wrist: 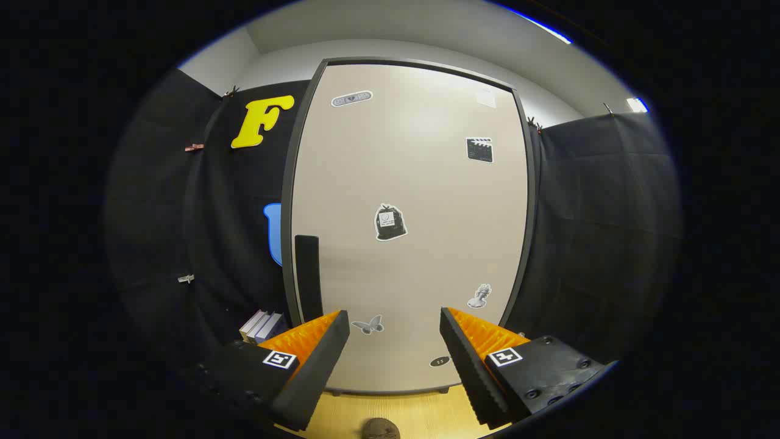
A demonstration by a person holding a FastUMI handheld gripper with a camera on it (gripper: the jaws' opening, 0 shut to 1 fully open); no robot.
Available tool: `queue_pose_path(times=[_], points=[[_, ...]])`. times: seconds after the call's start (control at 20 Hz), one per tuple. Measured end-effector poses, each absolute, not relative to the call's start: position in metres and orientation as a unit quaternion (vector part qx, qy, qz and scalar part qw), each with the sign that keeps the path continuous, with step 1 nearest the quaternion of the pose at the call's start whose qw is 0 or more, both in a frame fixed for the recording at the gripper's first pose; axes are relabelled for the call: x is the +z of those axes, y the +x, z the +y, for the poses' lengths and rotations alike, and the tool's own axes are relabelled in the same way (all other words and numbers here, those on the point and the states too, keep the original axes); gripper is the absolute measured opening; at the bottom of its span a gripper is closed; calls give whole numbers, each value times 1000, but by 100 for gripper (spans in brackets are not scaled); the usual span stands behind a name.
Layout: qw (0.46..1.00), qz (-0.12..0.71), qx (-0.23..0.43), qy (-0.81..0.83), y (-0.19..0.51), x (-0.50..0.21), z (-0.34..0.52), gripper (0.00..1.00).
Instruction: Open the shoe cabinet door, grab the shoes and put them into the shoe cabinet, then close the shoe cabinet door.
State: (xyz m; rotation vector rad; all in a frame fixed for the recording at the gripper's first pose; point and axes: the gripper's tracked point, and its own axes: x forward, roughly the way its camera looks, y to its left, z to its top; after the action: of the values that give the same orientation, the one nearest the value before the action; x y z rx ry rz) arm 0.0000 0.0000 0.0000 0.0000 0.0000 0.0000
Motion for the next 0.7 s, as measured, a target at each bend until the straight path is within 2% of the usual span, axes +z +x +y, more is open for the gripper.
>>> queue_pose_path(times=[0.7], points=[[1000,9,14,14,2,0,15,98]])
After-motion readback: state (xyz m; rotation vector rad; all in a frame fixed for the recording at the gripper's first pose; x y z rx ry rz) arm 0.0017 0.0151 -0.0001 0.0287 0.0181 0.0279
